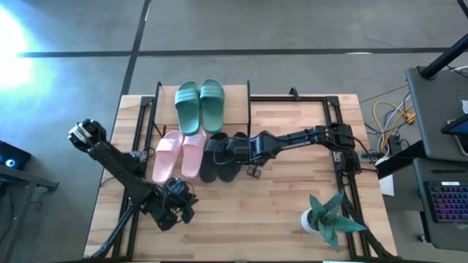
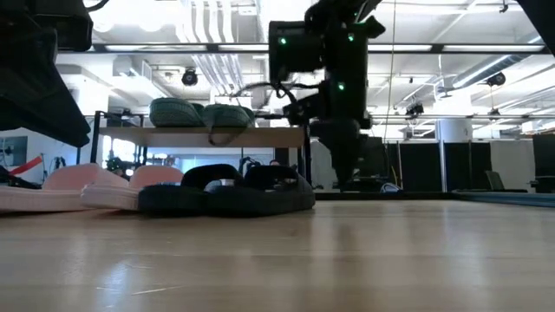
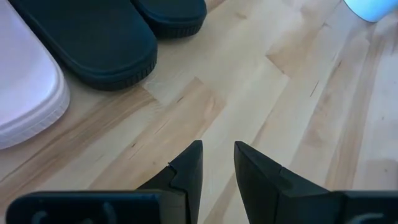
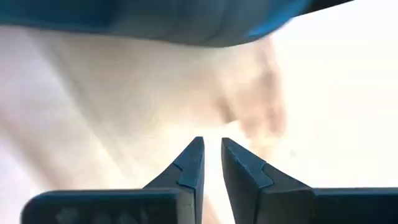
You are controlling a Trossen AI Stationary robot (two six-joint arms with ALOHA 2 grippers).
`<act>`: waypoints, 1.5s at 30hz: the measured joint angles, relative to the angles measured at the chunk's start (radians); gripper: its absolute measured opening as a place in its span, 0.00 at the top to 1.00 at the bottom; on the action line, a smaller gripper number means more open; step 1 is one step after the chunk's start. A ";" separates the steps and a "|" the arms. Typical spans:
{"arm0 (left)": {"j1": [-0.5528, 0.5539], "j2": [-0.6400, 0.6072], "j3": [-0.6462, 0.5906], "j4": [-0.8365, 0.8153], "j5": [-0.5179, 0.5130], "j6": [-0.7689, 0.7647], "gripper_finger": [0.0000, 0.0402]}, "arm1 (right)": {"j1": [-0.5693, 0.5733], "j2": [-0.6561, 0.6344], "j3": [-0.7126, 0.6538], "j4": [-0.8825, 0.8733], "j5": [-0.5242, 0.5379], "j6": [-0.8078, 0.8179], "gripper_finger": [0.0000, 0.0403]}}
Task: Pick and place slides into the shelf
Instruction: Adjust the slides under the shelf
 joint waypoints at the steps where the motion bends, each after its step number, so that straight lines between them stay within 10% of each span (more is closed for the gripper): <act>1: 0.000 0.000 0.000 0.000 -0.001 0.002 0.81 | -0.001 0.000 -0.008 0.002 0.029 -0.003 0.88; 18: 0.000 0.000 -0.003 -0.027 -0.024 0.004 0.81 | -0.118 0.017 -0.039 0.410 -0.049 -0.221 0.91; 30: 0.000 -0.107 0.048 -0.237 -0.013 0.077 0.81 | -0.046 -0.021 -0.035 0.082 -0.080 -0.014 0.91; 35: 0.001 -0.210 0.072 -0.659 0.273 -0.067 0.81 | 0.054 -0.069 -0.045 0.145 -0.304 0.000 0.91; 38: -0.020 -0.264 0.061 -0.647 0.521 -0.127 0.81 | 0.109 -0.080 -0.047 0.166 -0.304 0.033 0.91; 45: -0.085 -0.208 0.028 -0.564 0.444 -0.341 0.81 | 0.175 -0.076 -0.058 0.256 -0.198 0.137 0.90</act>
